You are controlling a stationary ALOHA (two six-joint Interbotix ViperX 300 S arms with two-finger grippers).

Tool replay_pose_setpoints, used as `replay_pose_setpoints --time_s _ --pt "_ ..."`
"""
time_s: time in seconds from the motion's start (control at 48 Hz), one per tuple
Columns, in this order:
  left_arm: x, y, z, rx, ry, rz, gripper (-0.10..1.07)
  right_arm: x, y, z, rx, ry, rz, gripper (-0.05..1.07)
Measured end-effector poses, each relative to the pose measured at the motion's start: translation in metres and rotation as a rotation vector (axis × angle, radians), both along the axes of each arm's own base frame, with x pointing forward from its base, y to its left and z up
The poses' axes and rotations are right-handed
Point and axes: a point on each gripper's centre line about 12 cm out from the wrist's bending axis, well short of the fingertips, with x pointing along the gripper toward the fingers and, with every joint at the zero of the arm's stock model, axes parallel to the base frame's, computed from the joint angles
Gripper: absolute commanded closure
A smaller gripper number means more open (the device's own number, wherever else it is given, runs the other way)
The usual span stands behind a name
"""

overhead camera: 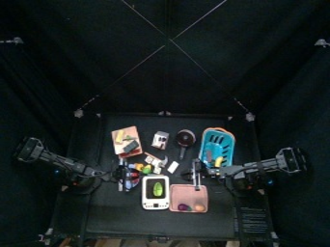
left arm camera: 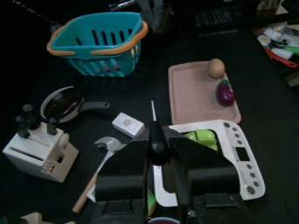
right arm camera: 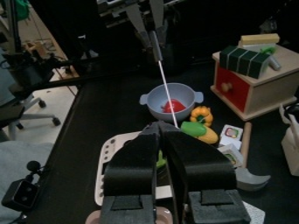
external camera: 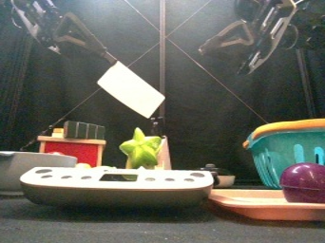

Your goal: Grab cleaver with other hand

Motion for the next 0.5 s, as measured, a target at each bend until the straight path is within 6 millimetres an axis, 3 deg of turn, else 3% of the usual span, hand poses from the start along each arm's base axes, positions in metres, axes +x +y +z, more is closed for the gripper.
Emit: replay_pose_setpoints --time_s 0.167,0.354,0.5 --pt "0.0 -0.01 0.001 0.007 -0.004 -0.088 0.49 0.02 0.003 -0.012 -0.018 0.043 0.008 0.32" --pt "0.0 -0.029 0.008 -0.004 -0.014 -0.239 0.49 0.03 0.005 -0.018 -0.041 0.061 0.023 0.31" --pt "0.0 -0.032 0.007 0.023 -0.013 -0.275 0.49 0.03 0.006 -0.017 -0.043 0.059 0.025 0.31"
